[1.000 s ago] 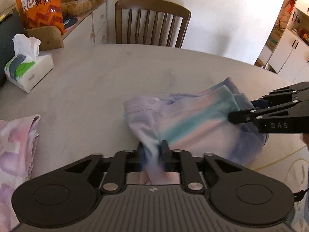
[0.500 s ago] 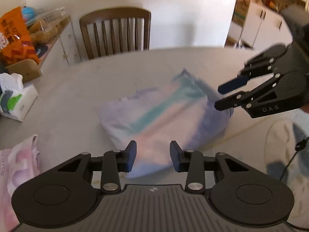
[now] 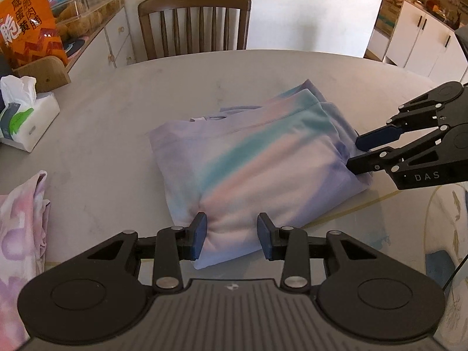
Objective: Fold clothes
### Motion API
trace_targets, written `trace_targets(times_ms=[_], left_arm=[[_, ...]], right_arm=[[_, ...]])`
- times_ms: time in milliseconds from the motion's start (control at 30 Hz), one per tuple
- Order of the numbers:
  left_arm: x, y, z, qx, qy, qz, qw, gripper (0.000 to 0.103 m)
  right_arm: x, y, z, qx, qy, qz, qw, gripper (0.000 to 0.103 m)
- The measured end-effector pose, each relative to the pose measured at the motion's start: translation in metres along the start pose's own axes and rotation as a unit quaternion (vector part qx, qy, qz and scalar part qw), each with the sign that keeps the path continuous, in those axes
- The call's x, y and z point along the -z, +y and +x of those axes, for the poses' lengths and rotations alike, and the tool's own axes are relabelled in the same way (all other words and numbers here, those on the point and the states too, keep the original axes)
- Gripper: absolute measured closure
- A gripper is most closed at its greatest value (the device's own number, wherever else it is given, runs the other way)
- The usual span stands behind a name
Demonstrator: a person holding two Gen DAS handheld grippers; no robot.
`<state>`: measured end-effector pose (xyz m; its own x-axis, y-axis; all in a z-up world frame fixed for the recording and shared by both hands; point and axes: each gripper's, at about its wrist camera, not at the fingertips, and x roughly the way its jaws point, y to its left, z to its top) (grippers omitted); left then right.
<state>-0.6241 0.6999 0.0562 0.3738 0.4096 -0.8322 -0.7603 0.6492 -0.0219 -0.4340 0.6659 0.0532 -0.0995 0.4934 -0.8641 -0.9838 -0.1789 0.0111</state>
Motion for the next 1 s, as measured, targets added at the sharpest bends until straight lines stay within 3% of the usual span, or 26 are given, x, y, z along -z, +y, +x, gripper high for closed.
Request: trace_targets(times_ms=[67, 200, 333, 500, 633, 700, 867, 1000], left_arm=[[-0.001, -0.002, -0.004, -0.006, 0.000, -0.006, 1.0000, 0.066], [0.000, -0.011, -0.019, -0.021, -0.006, -0.010, 0.9997, 0.052], [0.006, -0.023, -0.033, -0.026, -0.009, -0.014, 0.9995, 0.044], [0.015, -0.041, -0.055, -0.037, -0.017, -0.016, 0.9990, 0.022], [0.020, -0.055, -0.075, -0.049, -0.040, -0.023, 0.9977, 0.013], [0.022, -0.062, -0.084, -0.056, -0.051, -0.027, 0.9968, 0.001], [0.026, -0.084, -0.094, -0.077, -0.059, -0.009, 0.9952, 0.000], [0.028, -0.100, -0.091, -0.120, -0.058, 0.007, 0.9910, 0.000]], right_arm=[[0.002, 0.000, -0.008, 0.002, -0.007, 0.007, 1.000, 0.000], [0.007, 0.003, -0.025, 0.000, -0.022, 0.022, 0.999, 0.000], [0.015, 0.010, -0.043, 0.007, -0.030, 0.018, 0.999, 0.000], [0.027, 0.019, -0.070, 0.019, -0.061, 0.022, 0.998, 0.000], [0.039, 0.024, -0.088, 0.015, -0.078, 0.027, 0.996, 0.000], [0.045, 0.026, -0.095, 0.012, -0.084, 0.030, 0.996, 0.000], [0.060, 0.029, -0.109, 0.012, -0.093, 0.039, 0.995, 0.000], [0.070, 0.028, -0.119, 0.020, -0.099, 0.052, 0.994, 0.000]])
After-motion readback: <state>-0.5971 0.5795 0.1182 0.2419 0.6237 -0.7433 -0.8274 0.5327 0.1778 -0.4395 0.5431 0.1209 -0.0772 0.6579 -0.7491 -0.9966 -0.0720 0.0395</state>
